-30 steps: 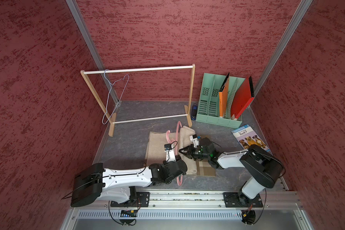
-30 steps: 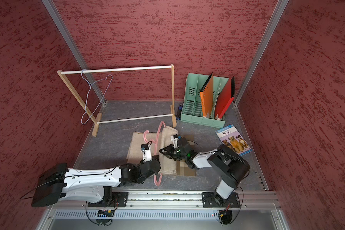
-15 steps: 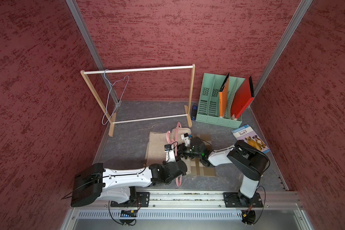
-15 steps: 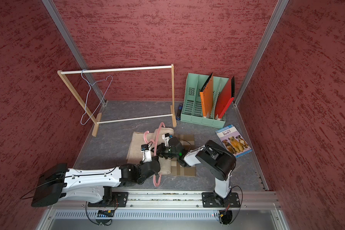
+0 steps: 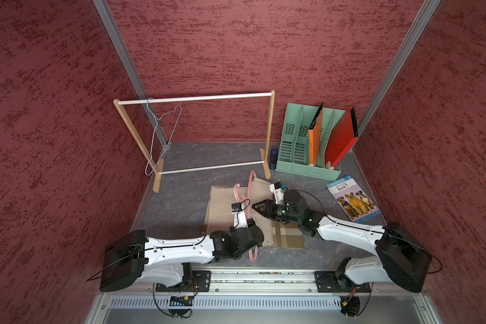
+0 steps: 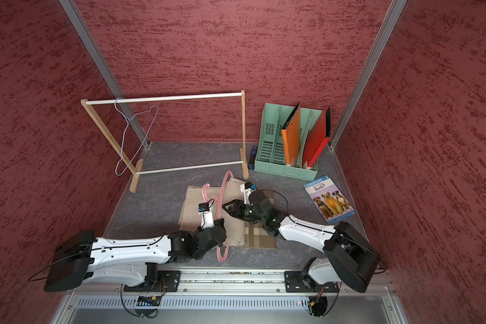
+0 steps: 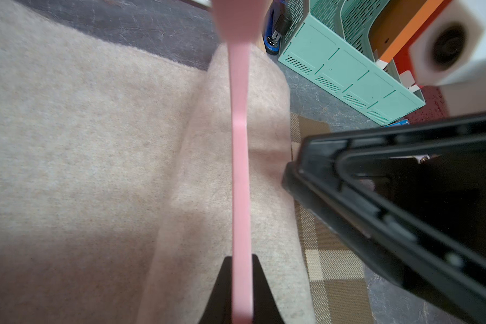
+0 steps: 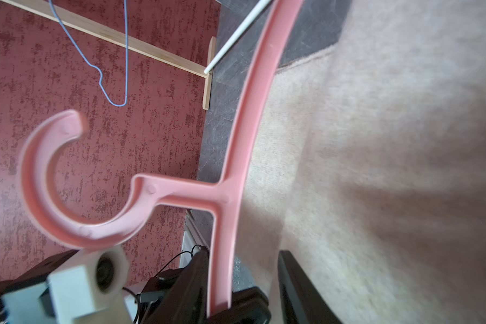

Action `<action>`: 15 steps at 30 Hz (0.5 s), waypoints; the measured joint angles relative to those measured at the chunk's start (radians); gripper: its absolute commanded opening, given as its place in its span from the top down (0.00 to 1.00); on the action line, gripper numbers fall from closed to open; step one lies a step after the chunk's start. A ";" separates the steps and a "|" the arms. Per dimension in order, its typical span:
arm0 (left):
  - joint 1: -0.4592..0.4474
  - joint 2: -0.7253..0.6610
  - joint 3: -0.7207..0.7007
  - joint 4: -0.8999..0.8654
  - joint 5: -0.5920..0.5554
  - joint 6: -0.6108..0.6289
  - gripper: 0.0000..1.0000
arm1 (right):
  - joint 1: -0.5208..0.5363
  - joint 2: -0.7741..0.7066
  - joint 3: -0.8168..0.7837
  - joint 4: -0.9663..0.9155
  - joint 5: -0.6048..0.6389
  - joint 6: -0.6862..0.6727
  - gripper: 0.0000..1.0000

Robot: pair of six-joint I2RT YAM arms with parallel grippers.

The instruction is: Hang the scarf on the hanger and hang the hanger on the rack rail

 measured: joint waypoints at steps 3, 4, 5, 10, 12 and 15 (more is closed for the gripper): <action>0.000 0.000 0.000 0.000 0.002 0.003 1.00 | -0.016 -0.071 -0.001 -0.066 0.014 -0.032 0.46; 0.000 0.000 0.000 0.000 0.002 0.007 1.00 | -0.023 -0.091 -0.005 -0.079 0.017 -0.039 0.44; 0.000 0.000 0.000 0.000 0.002 0.013 1.00 | -0.030 -0.109 -0.010 -0.085 0.019 -0.039 0.41; 0.000 0.007 0.000 0.002 0.005 0.043 1.00 | -0.053 -0.148 -0.043 -0.043 0.018 0.020 0.31; 0.000 0.011 0.000 0.001 0.007 0.052 1.00 | -0.057 -0.131 -0.049 0.005 0.018 0.075 0.31; 0.000 0.019 0.003 0.001 0.008 0.061 1.00 | -0.058 -0.063 -0.051 0.118 0.019 0.180 0.31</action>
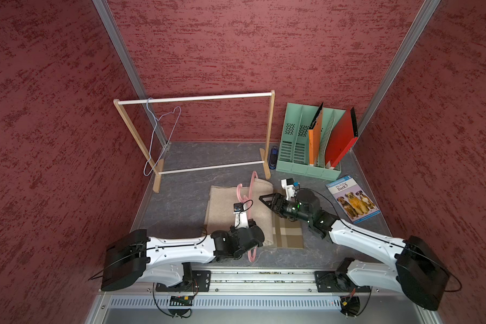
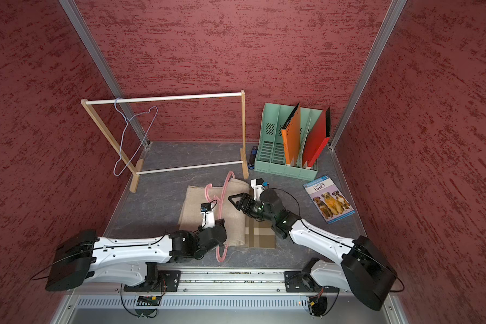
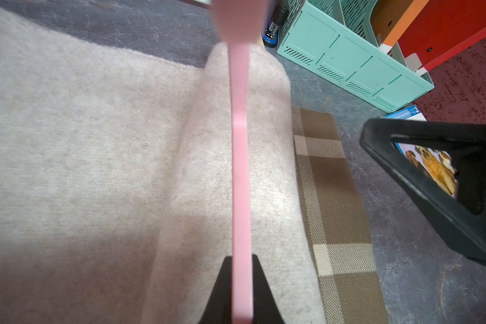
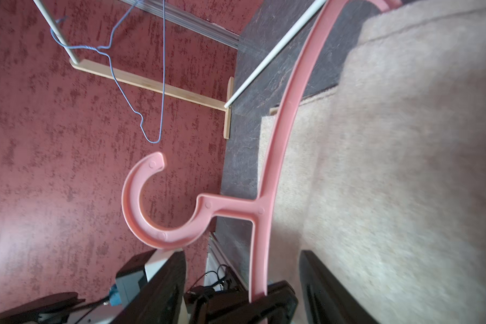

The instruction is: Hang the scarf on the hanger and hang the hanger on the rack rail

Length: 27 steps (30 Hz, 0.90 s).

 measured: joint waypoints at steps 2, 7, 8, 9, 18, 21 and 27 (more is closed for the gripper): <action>0.000 0.008 0.005 -0.001 0.000 0.006 1.00 | 0.000 0.066 0.002 0.073 -0.001 0.072 0.31; 0.000 0.021 0.021 -0.005 0.000 0.011 1.00 | 0.000 0.241 0.049 0.182 -0.004 0.207 0.31; 0.000 0.021 0.022 -0.006 0.000 0.011 1.00 | 0.000 0.264 0.058 0.193 -0.003 0.227 0.31; 0.000 0.021 0.022 -0.006 0.000 0.011 1.00 | 0.000 0.282 0.065 0.204 0.000 0.242 0.31; 0.000 0.021 0.022 -0.007 0.001 0.014 1.00 | 0.000 0.389 0.139 0.271 0.021 0.320 0.41; 0.000 0.021 0.022 -0.007 0.001 0.014 1.00 | 0.000 0.424 0.160 0.288 0.024 0.337 0.50; 0.000 0.027 0.022 -0.006 0.000 0.022 1.00 | 0.000 0.487 0.172 0.333 0.022 0.377 0.74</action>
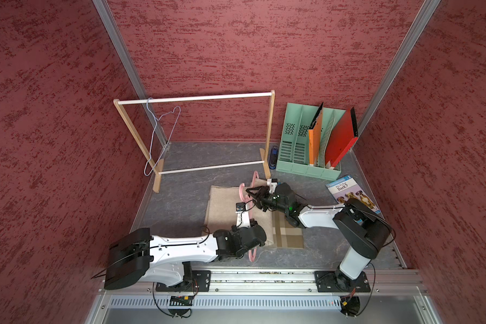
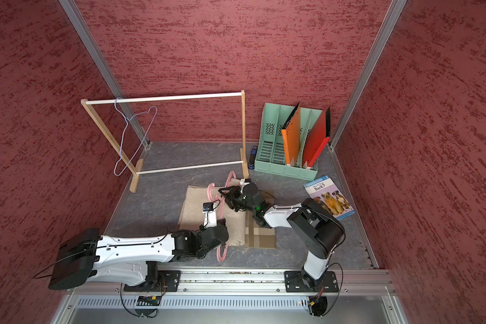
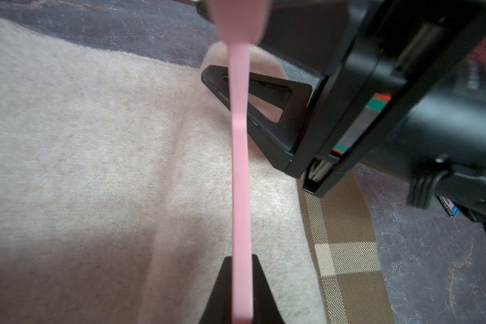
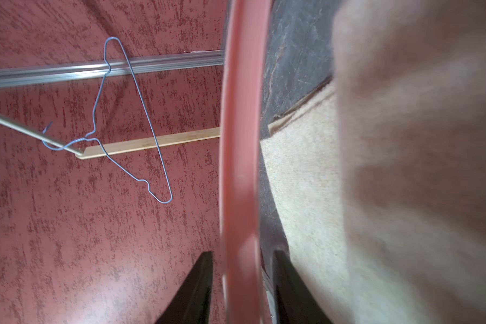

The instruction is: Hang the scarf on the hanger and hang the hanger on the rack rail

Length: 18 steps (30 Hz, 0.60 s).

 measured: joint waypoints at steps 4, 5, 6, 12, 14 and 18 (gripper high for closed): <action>0.001 0.001 0.002 -0.001 0.003 0.006 0.98 | 0.000 0.008 0.000 0.010 0.000 -0.030 0.82; 0.002 0.001 0.005 -0.001 0.007 0.007 0.96 | 0.000 0.008 0.000 0.011 0.000 -0.046 0.84; 0.002 0.001 0.006 -0.001 0.007 0.008 0.92 | 0.000 0.006 0.000 0.011 0.000 -0.054 0.86; 0.001 -0.025 0.010 -0.001 -0.002 0.076 0.55 | -0.006 0.006 -0.002 0.016 -0.002 -0.048 0.92; 0.000 -0.054 0.010 0.000 0.000 0.113 0.46 | -0.012 0.006 -0.003 0.020 -0.006 -0.039 0.92; 0.000 -0.137 -0.015 0.039 0.014 0.187 0.38 | -0.027 0.006 -0.009 0.028 -0.014 -0.033 0.93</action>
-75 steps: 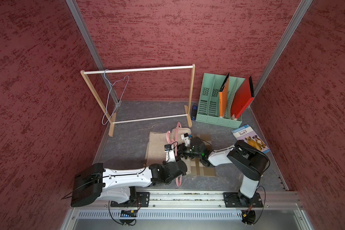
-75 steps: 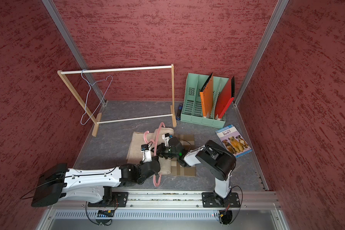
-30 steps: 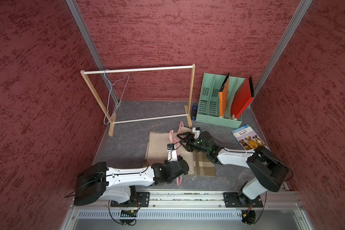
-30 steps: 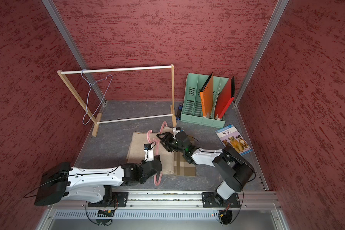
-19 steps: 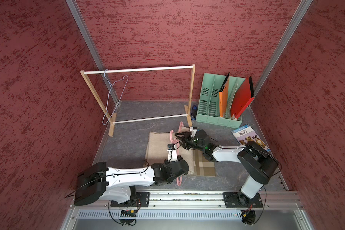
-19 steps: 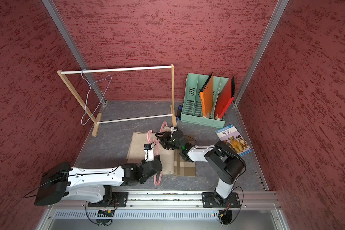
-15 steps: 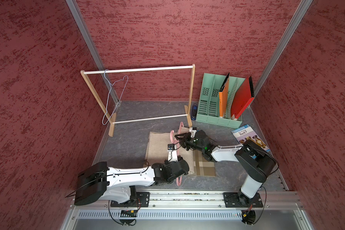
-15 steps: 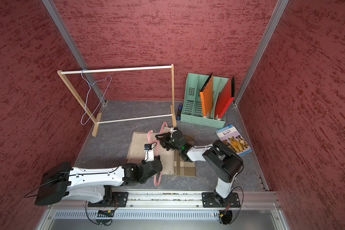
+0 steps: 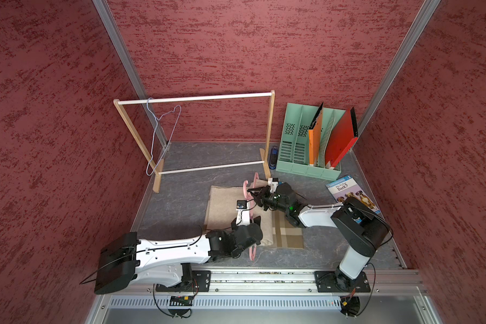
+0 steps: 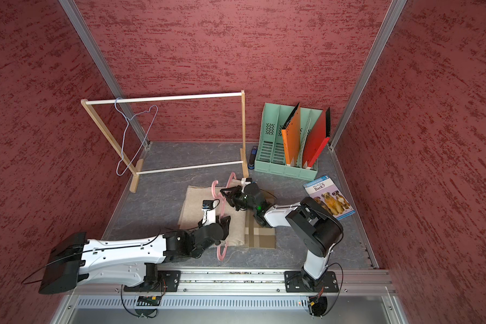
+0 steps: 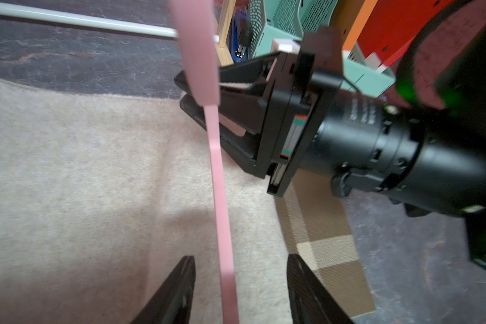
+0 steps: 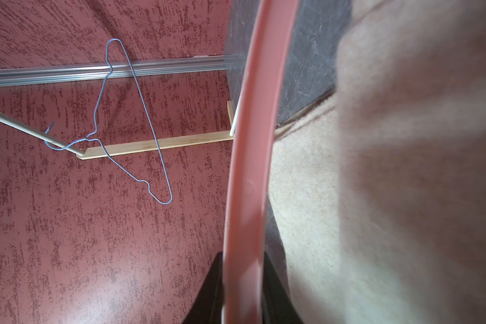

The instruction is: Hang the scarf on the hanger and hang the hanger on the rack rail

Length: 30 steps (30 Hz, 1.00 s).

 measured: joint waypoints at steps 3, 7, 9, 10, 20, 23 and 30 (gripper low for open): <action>0.000 -0.060 -0.032 0.019 0.016 0.048 0.36 | -0.015 -0.002 -0.008 0.009 -0.006 0.000 0.93; 0.000 -0.145 -0.093 0.021 0.039 0.104 0.24 | -0.035 -0.013 -0.024 0.018 -0.020 -0.002 0.93; 0.002 -0.198 -0.118 0.018 0.058 0.129 0.23 | -0.043 -0.019 -0.033 0.022 -0.025 -0.003 0.93; 0.006 -0.221 -0.122 0.012 0.068 0.140 0.23 | -0.047 -0.022 -0.037 0.026 -0.027 -0.003 0.93; 0.214 -0.437 -0.122 -0.057 0.254 0.185 0.20 | -0.072 -0.049 -0.066 0.033 -0.055 -0.024 0.93; 0.381 -0.441 -0.132 -0.062 0.380 0.170 0.21 | -0.073 -0.067 -0.072 0.016 -0.061 -0.043 0.93; 0.602 -0.244 -0.133 -0.034 0.659 0.149 0.21 | -0.084 -0.093 -0.073 -0.032 -0.088 -0.092 0.93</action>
